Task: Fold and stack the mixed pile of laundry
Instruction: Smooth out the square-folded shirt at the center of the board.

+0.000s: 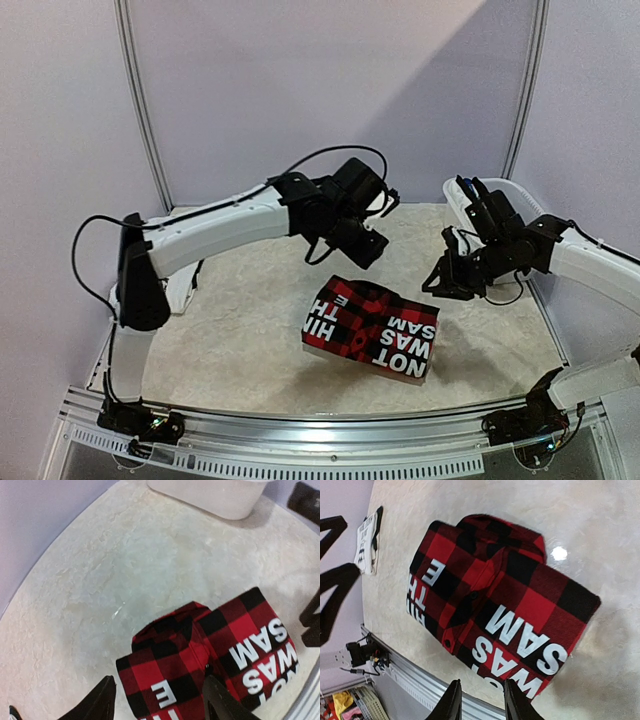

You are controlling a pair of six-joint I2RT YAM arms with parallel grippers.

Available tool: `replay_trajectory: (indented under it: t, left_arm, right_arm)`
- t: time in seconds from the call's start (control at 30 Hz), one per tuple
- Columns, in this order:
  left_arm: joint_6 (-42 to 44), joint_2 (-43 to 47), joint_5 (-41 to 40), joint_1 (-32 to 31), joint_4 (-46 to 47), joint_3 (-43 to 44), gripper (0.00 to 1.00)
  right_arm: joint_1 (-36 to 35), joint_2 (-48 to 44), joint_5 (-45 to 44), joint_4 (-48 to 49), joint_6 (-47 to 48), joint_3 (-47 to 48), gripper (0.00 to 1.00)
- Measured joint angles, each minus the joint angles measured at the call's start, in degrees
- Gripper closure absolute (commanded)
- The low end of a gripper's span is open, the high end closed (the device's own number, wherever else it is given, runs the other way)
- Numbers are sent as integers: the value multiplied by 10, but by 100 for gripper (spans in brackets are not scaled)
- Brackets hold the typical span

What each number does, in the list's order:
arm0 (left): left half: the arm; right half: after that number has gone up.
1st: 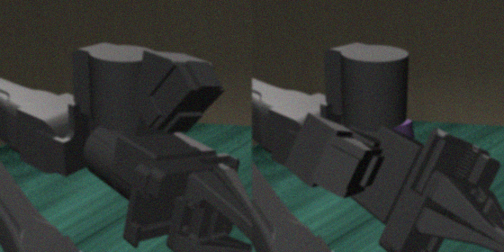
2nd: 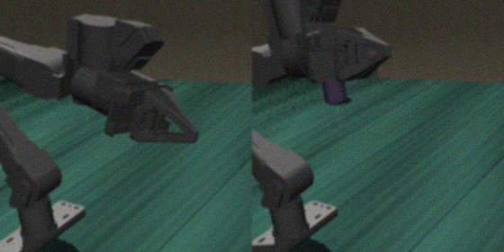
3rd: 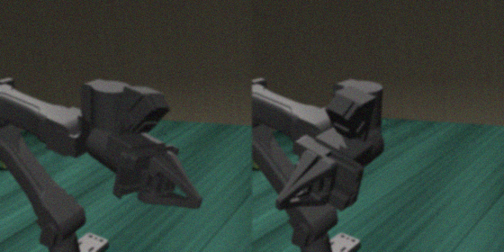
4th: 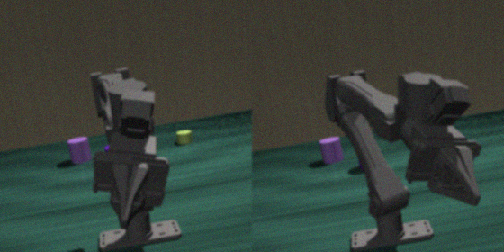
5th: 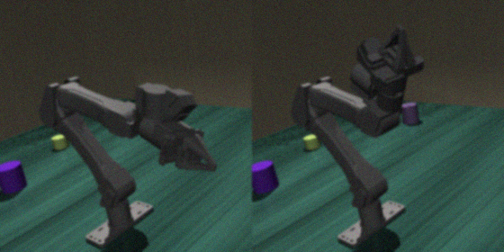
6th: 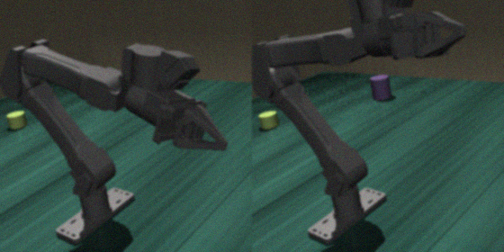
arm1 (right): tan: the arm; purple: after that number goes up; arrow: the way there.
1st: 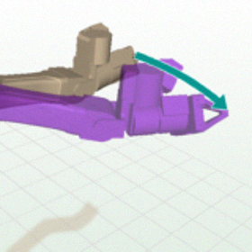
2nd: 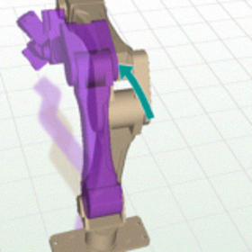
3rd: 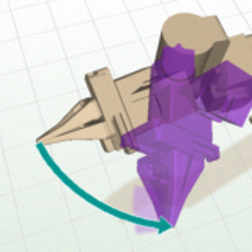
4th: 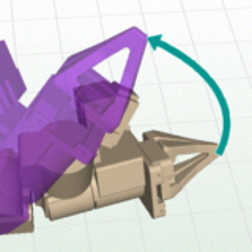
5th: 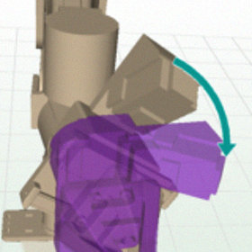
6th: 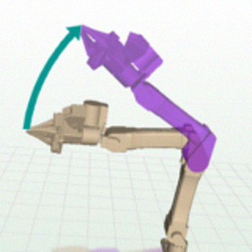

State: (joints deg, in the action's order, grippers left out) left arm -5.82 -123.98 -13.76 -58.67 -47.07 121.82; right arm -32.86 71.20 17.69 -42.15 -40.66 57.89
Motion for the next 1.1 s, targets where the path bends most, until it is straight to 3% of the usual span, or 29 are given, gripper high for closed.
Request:
replay_trajectory:
  t: [0.2, 0.37, 0.67, 0.87, 1.1]
  left_arm:
    - [-11, 136, 82, 2, -3, -188, 51]
    - [-15, 155, 140, 2, -5, -305, 59]
    - [-23, 146, 175, 2, 17, -359, 63]
    - [-40, 125, 172, 17, 55, -397, 64]
    - [-62, 94, 170, 42, 105, -438, 67]
  right_arm:
    - [-81, 11, 53, 65, 5, -47, 71]
    - [-148, 65, 90, 132, 2, -54, 72]
    - [-175, 183, 126, 177, 2, -53, 75]
    - [-174, 199, 106, 177, 4, -61, 76]
    - [-153, 212, 103, 228, -21, -136, 77]
